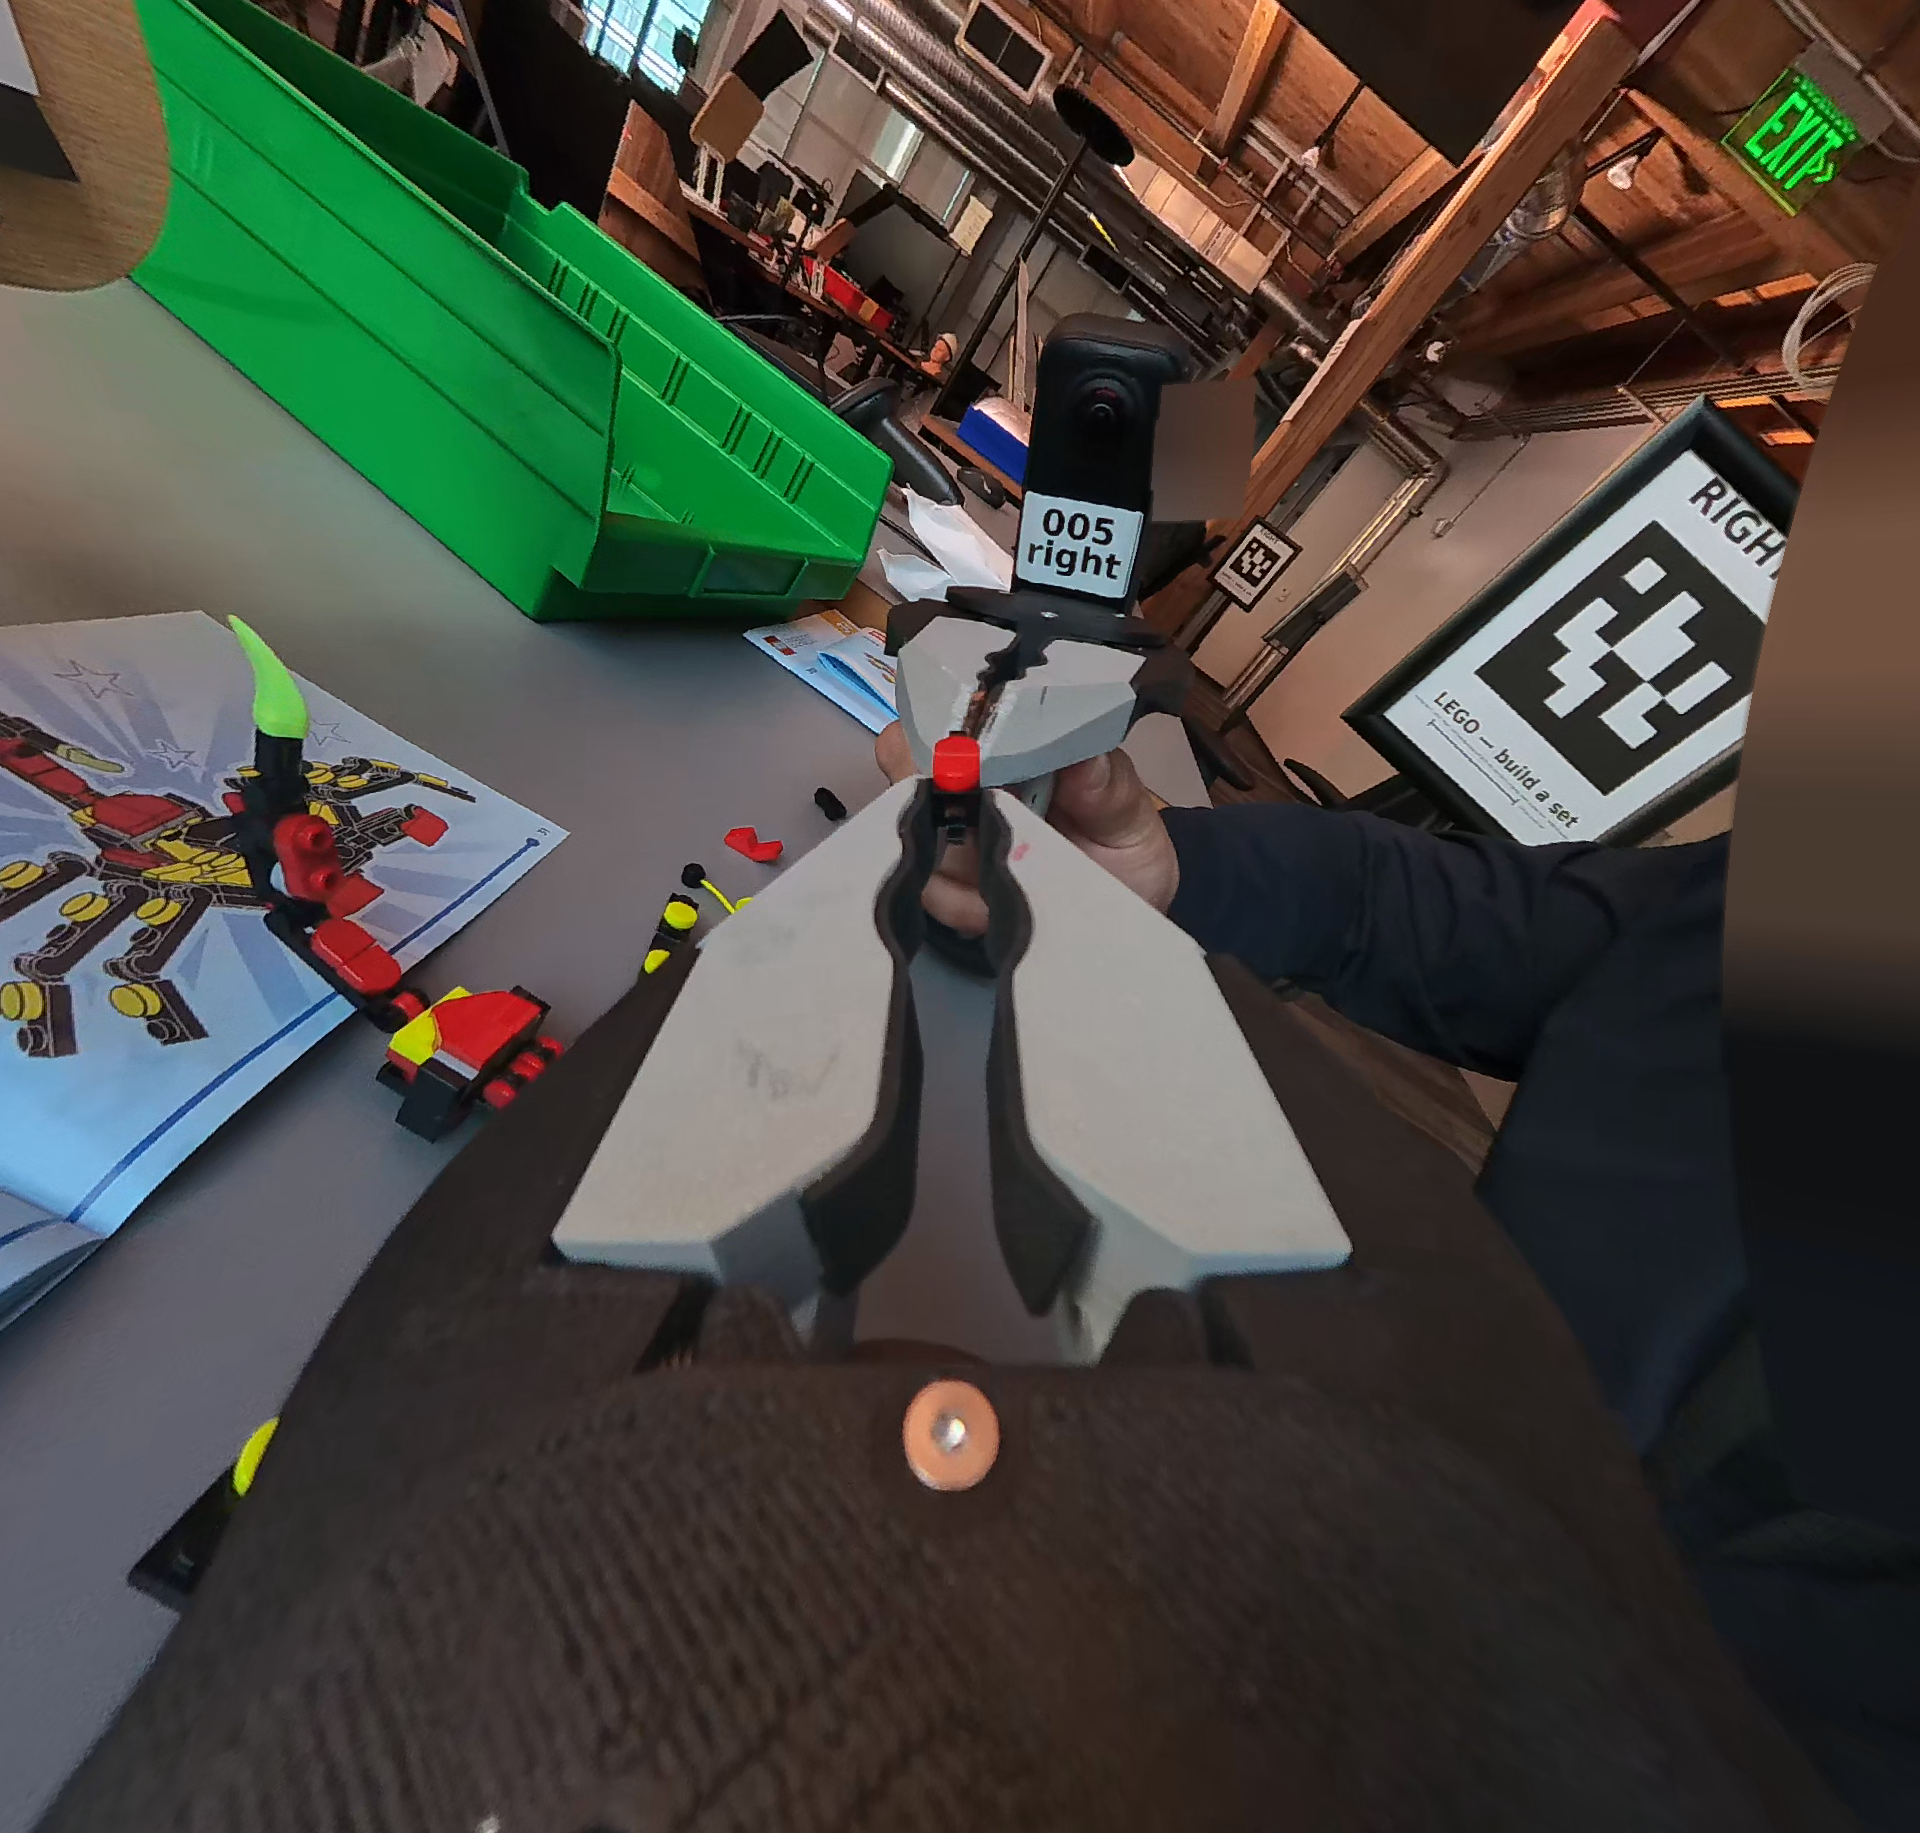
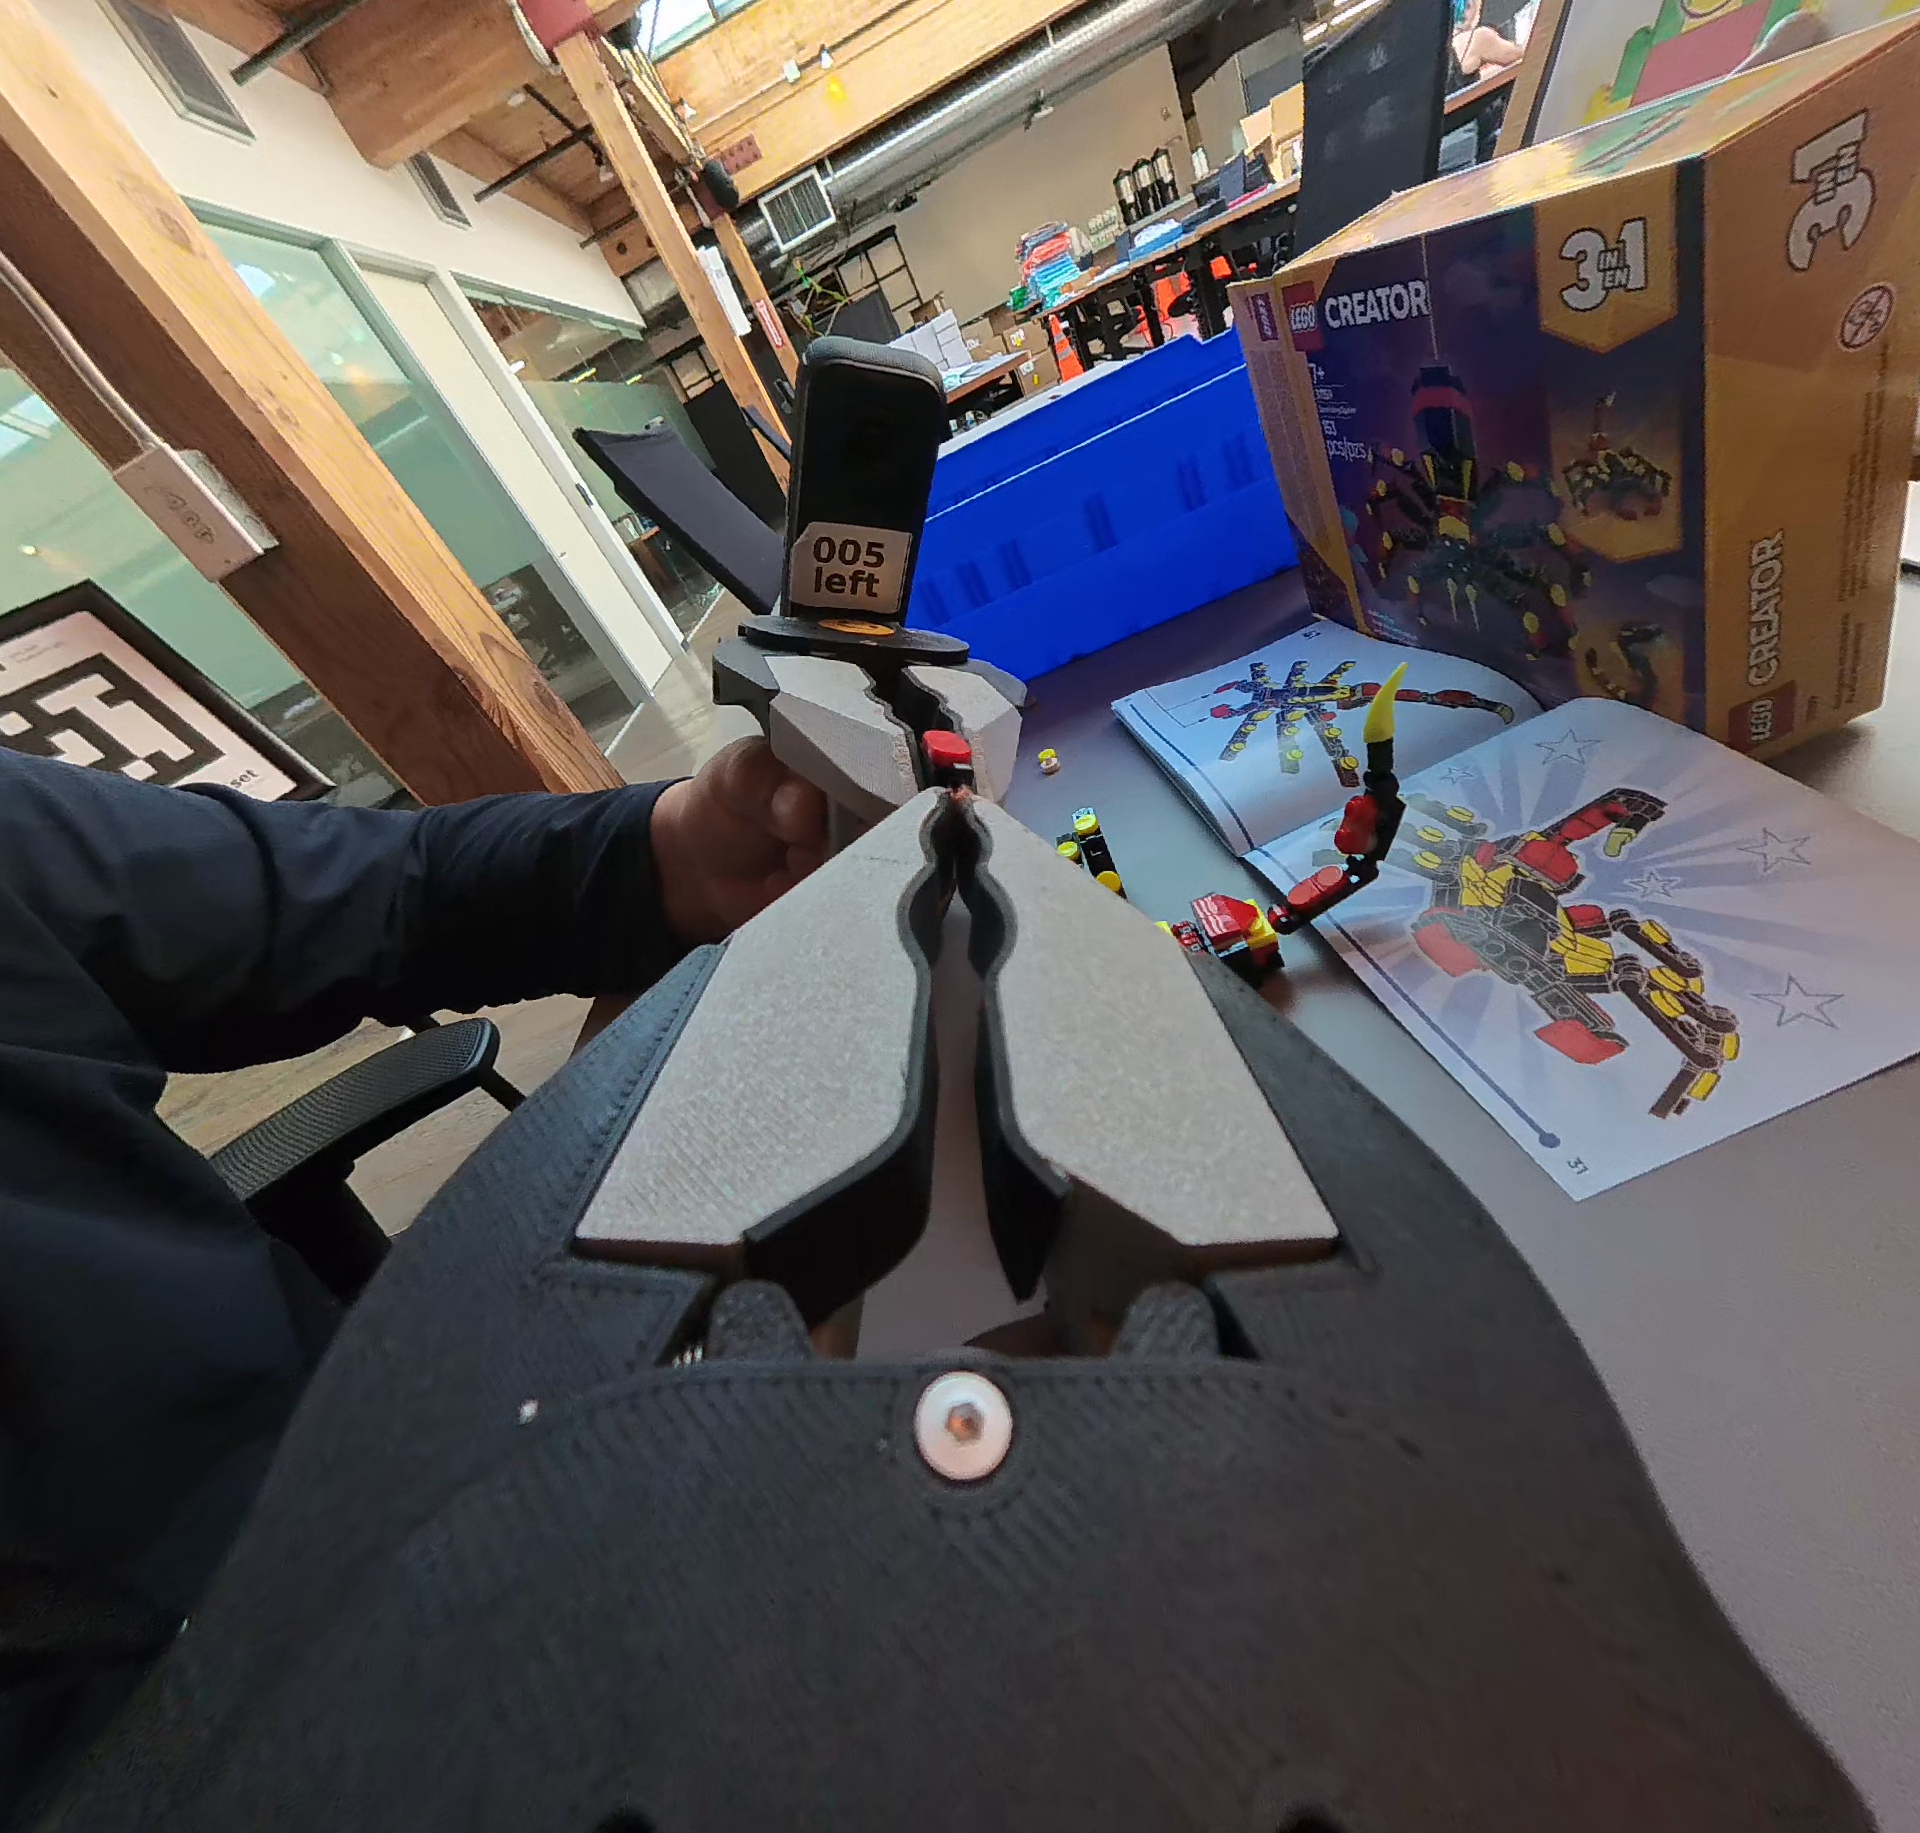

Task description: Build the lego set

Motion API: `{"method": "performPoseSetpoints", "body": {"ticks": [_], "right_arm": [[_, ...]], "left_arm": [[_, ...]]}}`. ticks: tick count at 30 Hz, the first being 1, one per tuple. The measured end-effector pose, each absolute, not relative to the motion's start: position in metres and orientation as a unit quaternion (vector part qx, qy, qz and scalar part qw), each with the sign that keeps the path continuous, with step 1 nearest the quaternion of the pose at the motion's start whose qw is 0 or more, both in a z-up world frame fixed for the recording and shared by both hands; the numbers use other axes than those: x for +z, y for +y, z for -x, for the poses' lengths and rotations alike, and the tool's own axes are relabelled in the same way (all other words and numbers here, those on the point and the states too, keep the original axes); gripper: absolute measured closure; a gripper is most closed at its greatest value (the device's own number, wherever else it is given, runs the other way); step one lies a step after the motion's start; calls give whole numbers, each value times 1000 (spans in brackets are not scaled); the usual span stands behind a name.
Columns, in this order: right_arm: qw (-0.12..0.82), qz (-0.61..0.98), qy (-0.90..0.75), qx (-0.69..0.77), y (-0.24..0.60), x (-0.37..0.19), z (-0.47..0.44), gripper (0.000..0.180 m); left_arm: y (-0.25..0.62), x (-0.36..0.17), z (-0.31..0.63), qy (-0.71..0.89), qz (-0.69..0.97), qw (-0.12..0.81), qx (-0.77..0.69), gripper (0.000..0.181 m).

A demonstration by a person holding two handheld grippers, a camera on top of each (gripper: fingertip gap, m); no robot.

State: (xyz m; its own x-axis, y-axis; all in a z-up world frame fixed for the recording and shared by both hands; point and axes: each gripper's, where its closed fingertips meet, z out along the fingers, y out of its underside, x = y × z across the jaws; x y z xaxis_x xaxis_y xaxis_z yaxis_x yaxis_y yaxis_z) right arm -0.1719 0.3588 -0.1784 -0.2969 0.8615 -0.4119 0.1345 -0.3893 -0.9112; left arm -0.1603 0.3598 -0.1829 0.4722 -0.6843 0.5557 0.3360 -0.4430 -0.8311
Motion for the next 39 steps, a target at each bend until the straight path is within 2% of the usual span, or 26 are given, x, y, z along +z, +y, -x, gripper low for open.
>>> {"method": "performPoseSetpoints", "body": {"ticks": [9, 15, 23, 25, 27, 31, 39], "right_arm": [[315, 519, -452, 654, 377, -166, 164, 180], [259, 504, -499, 656, 363, -178, 164, 180], [251, 487, -498, 672, 359, -170, 161, 180], [241, 492, -504, 668, 356, -174, 163, 165], [234, 490, -517, 661, 351, -178, 164, 176], [257, 494, -524, 644, 352, -178, 165, 176], [230, 511, -477, 677, 359, -176, 165, 176]], "left_arm": [[352, -193, 138, 188, 712, 494, -462, 177], [351, -191, 141, 176, 705, 486, -486, 177], [350, -192, 142, 177, 707, 477, -491, 177], [350, -193, 142, 177, 709, 474, -491, 177], [351, -194, 142, 174, 710, 474, -491, 177], [352, -191, 145, 164, 703, 478, -500, 177], [359, -181, 155, 134, 683, 511, -505, 176]]}}
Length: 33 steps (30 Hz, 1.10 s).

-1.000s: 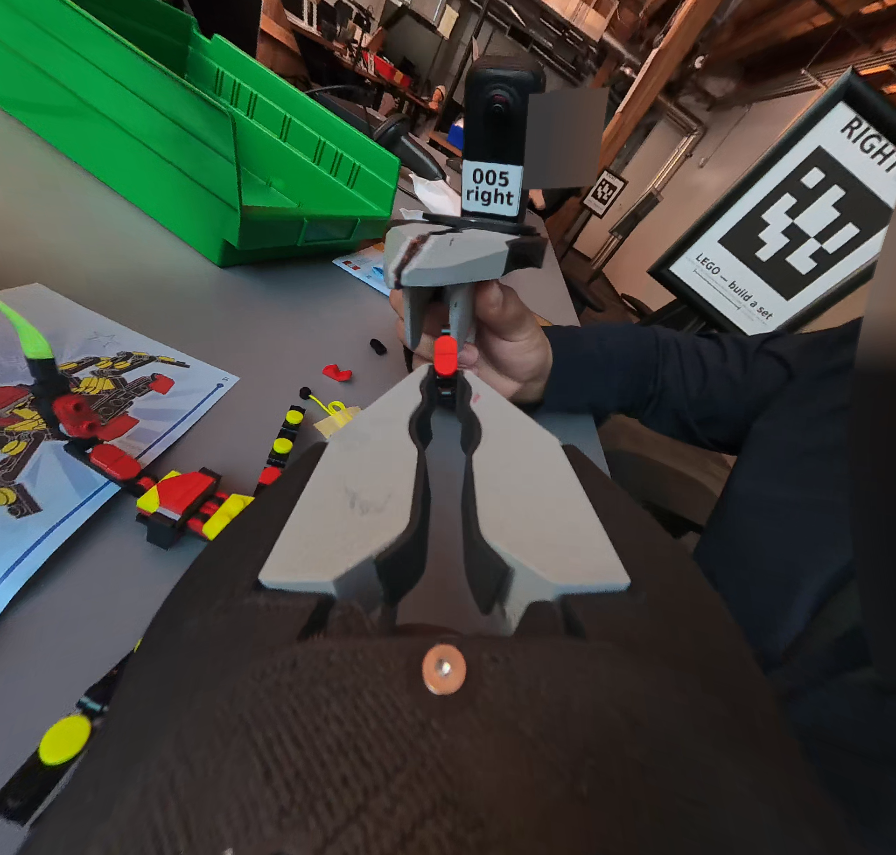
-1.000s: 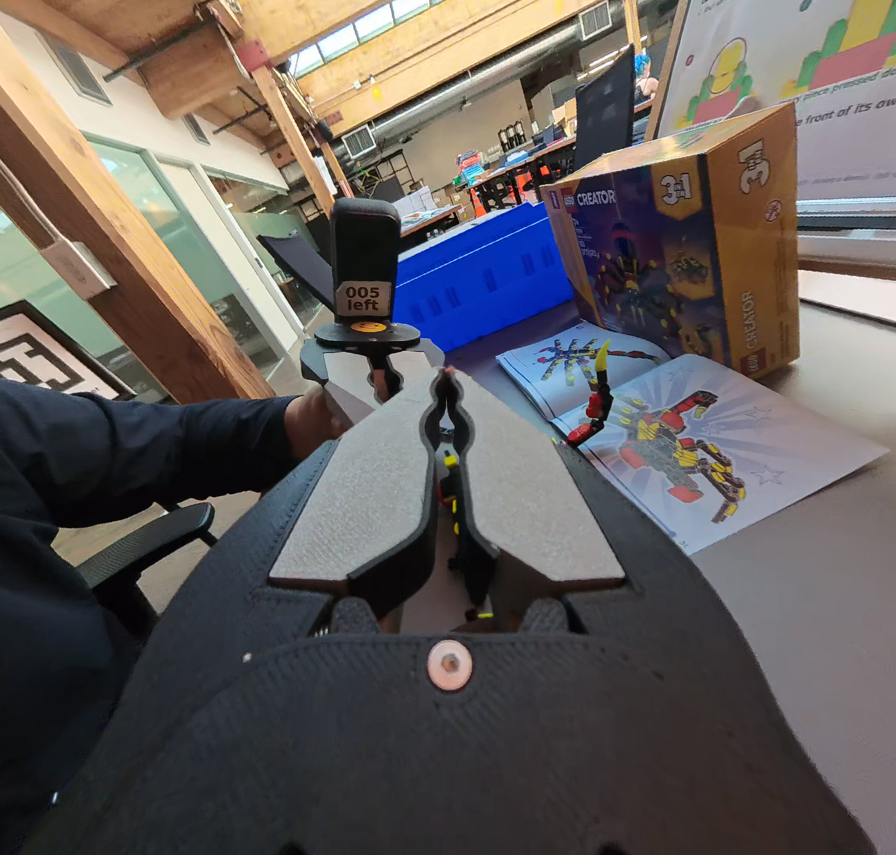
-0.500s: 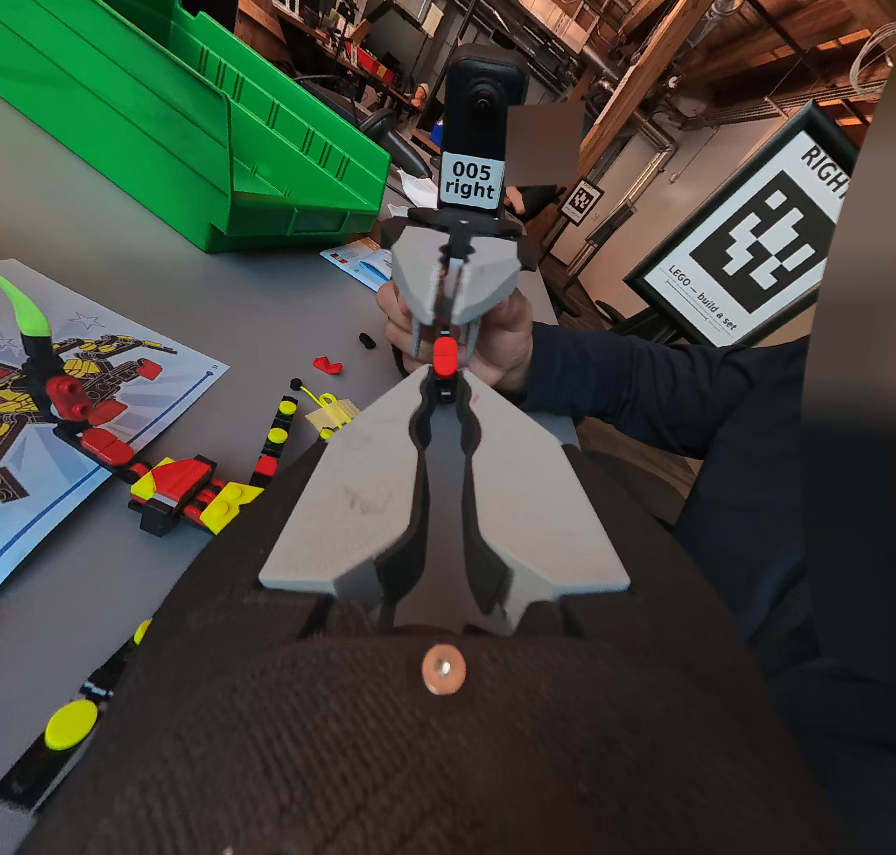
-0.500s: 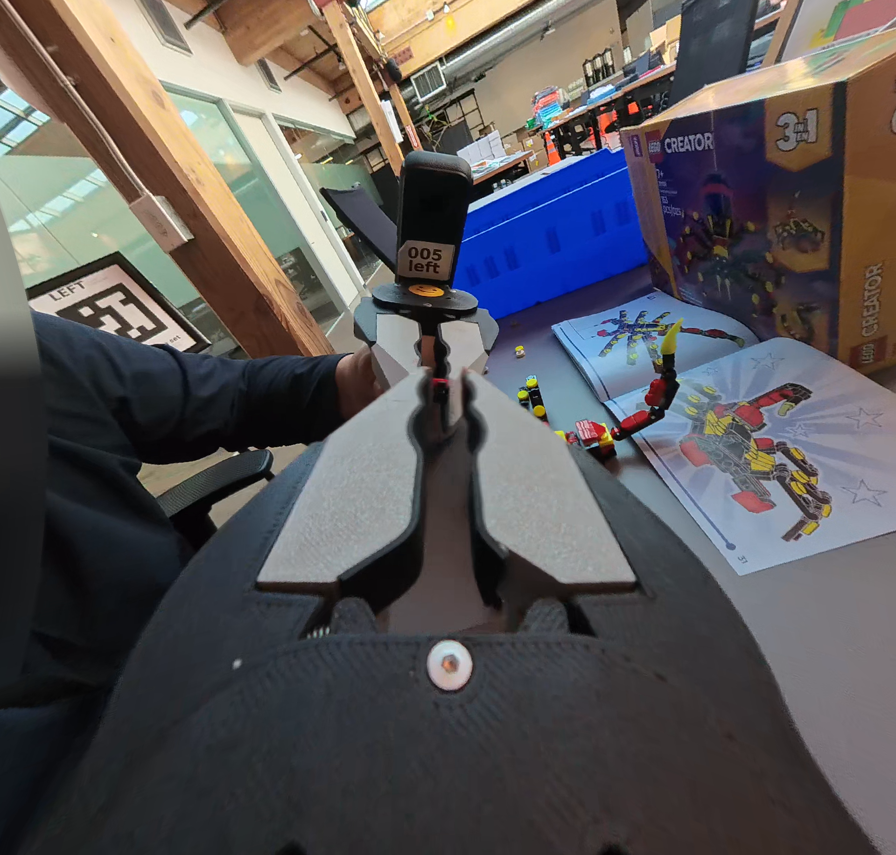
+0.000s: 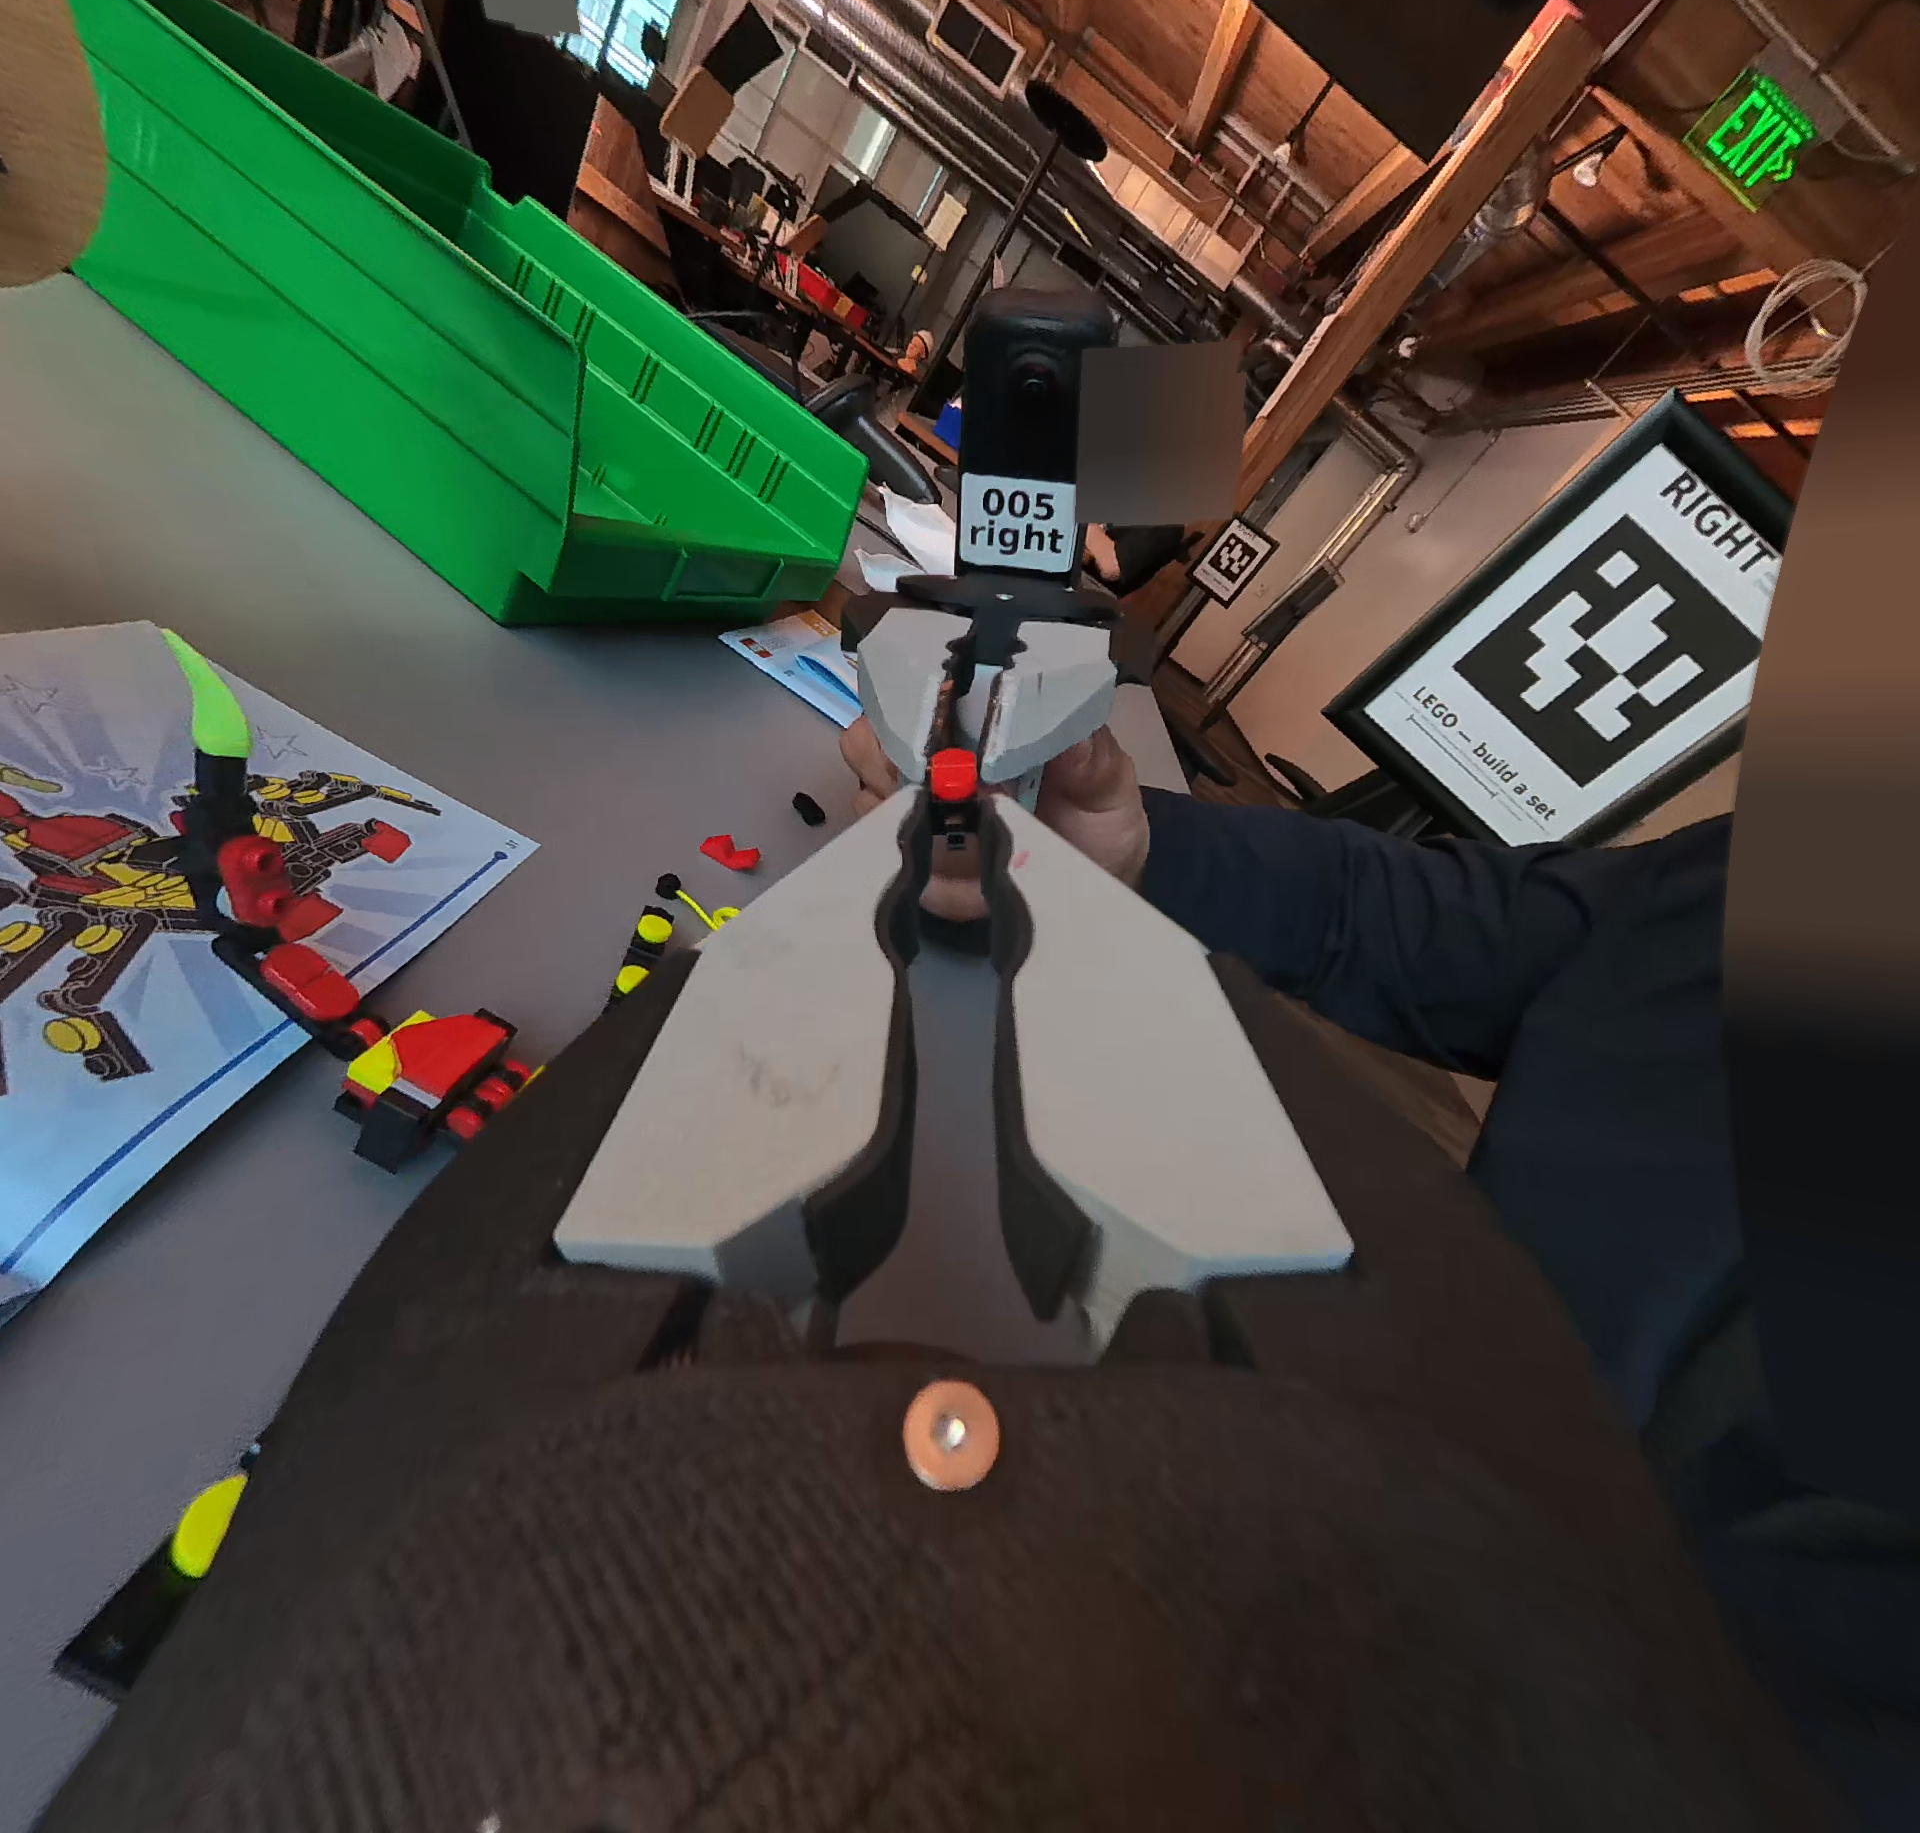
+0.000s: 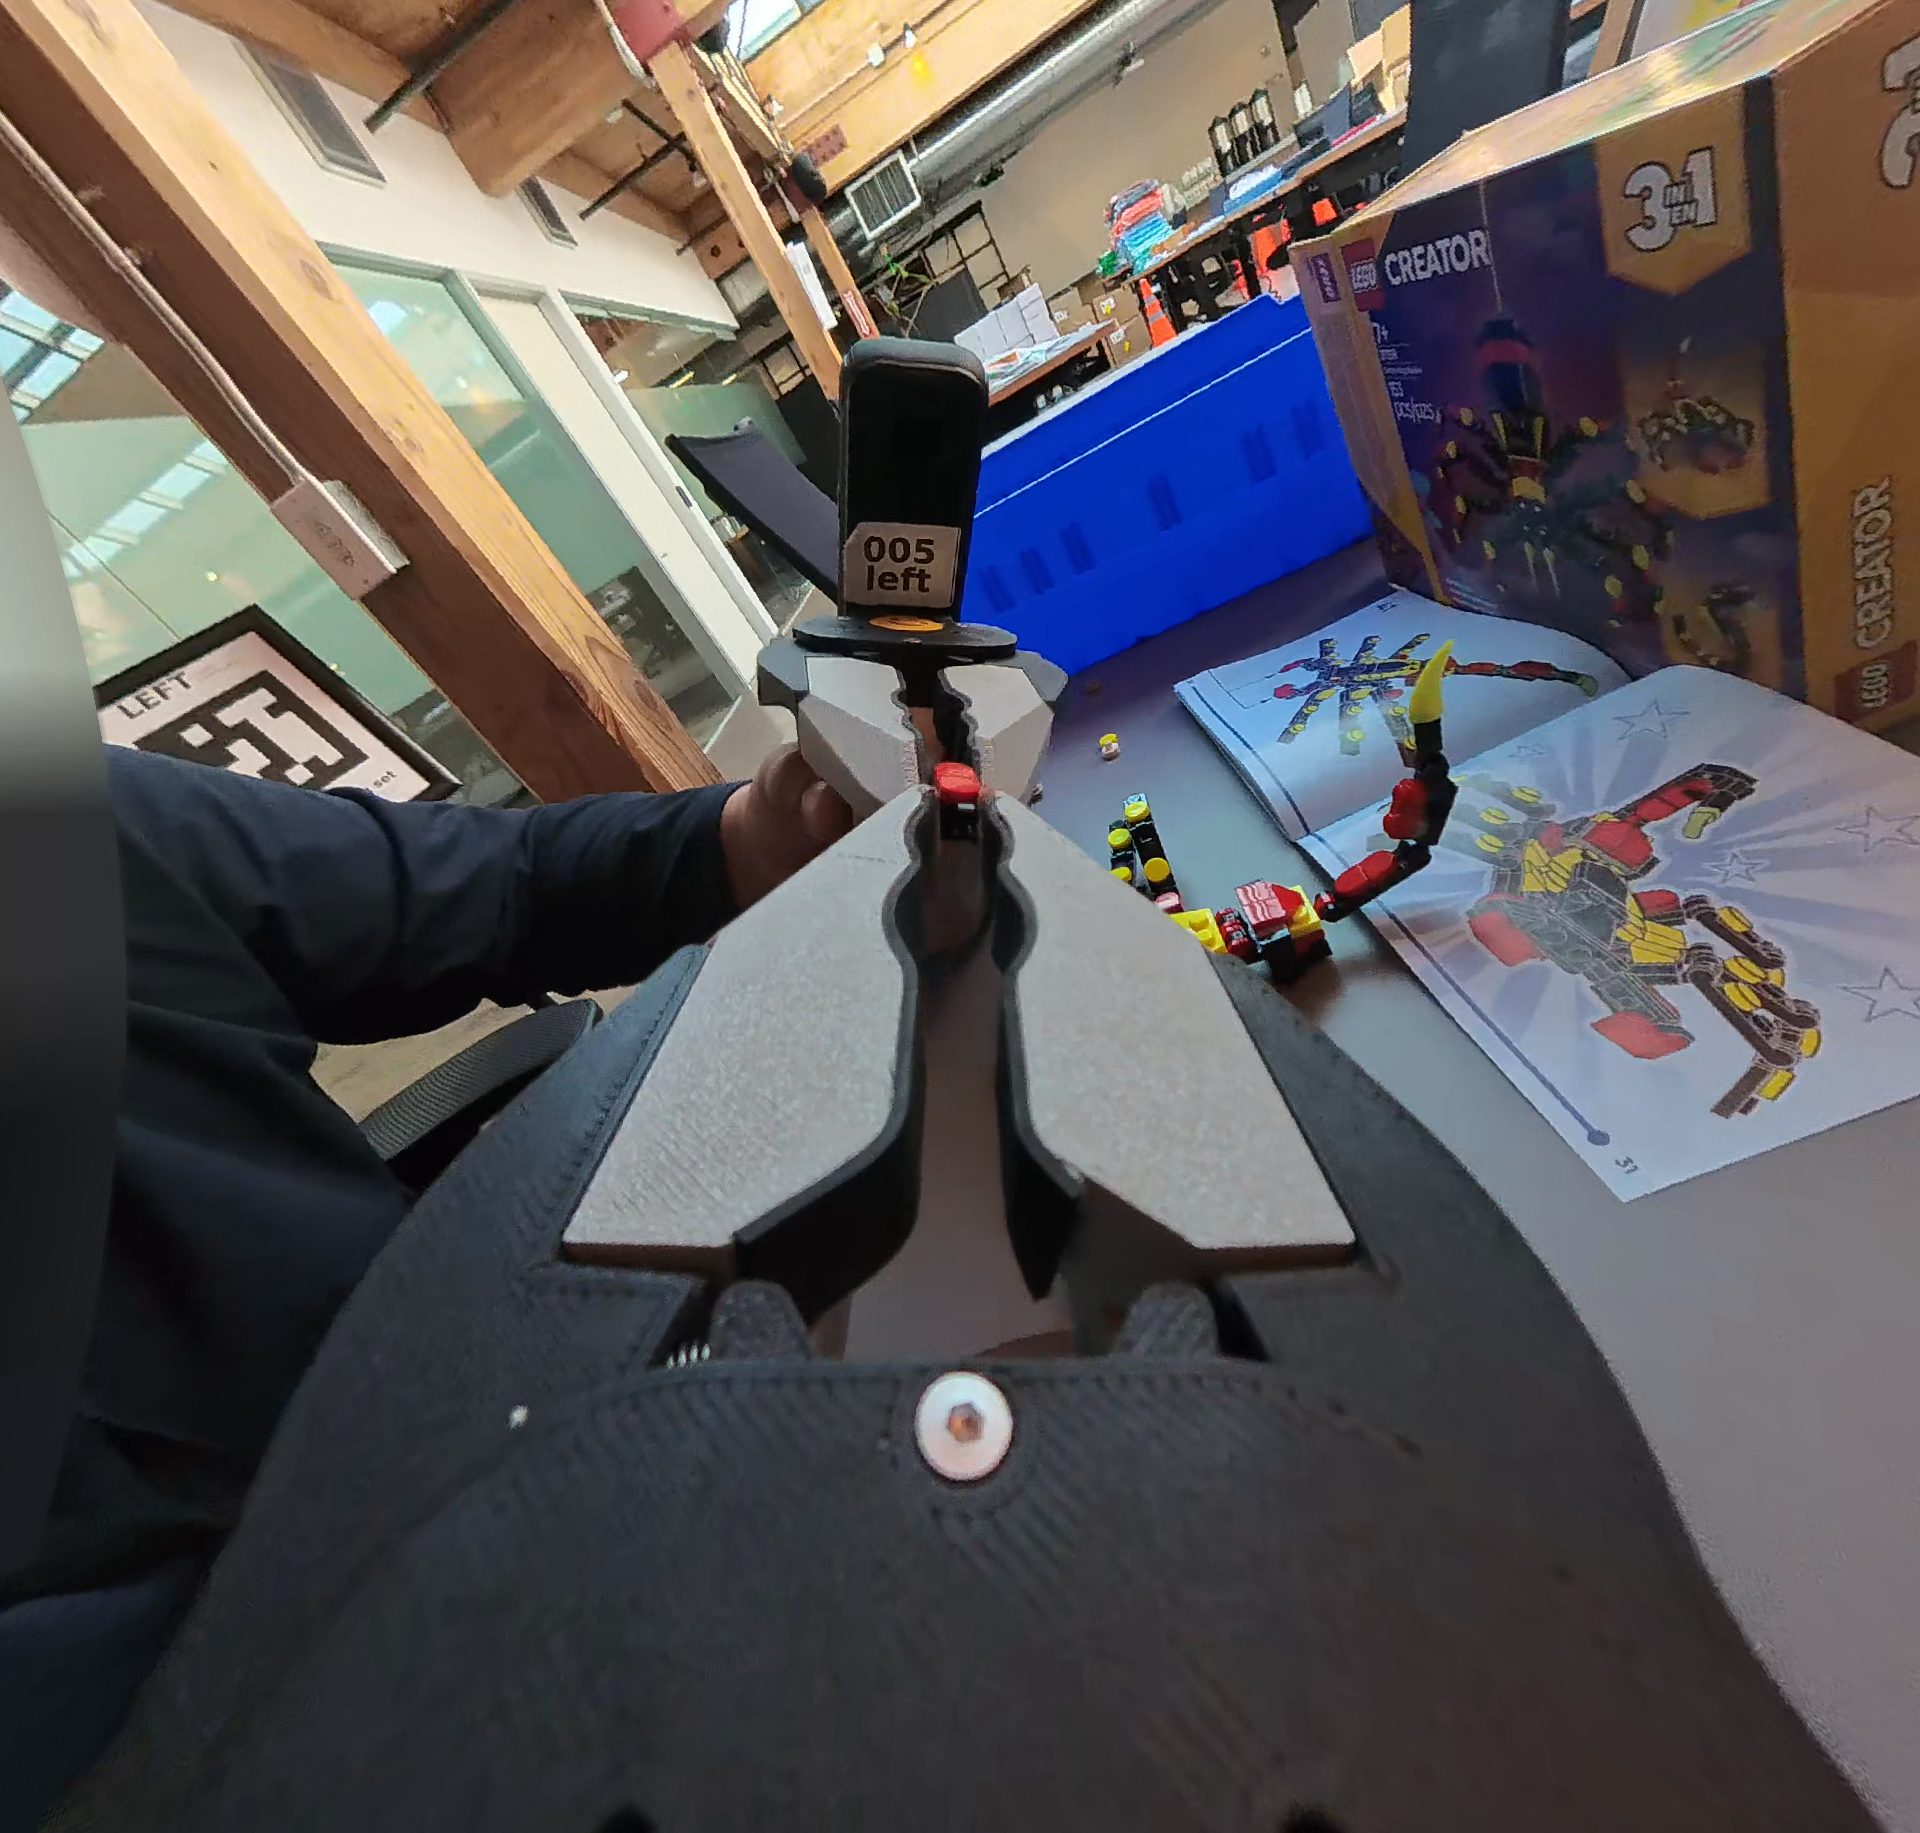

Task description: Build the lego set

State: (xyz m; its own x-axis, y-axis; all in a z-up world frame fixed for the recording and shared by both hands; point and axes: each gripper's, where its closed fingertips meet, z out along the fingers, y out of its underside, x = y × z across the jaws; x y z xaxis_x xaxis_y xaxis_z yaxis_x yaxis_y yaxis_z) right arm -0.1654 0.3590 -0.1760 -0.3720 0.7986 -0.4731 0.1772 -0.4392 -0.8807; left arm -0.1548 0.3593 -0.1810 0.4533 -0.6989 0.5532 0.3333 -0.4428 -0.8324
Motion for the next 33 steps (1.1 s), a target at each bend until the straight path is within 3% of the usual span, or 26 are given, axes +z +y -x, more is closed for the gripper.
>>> {"method": "performPoseSetpoints", "body": {"ticks": [16, 33], "right_arm": [[225, 529, -415, 705, 362, -173, 170, 176], [258, 509, -487, 662, 354, -176, 167, 180]], "left_arm": [[363, -179, 157, 109, 674, 520, -514, 177], [358, -175, 158, 123, 666, 524, -516, 176]]}}
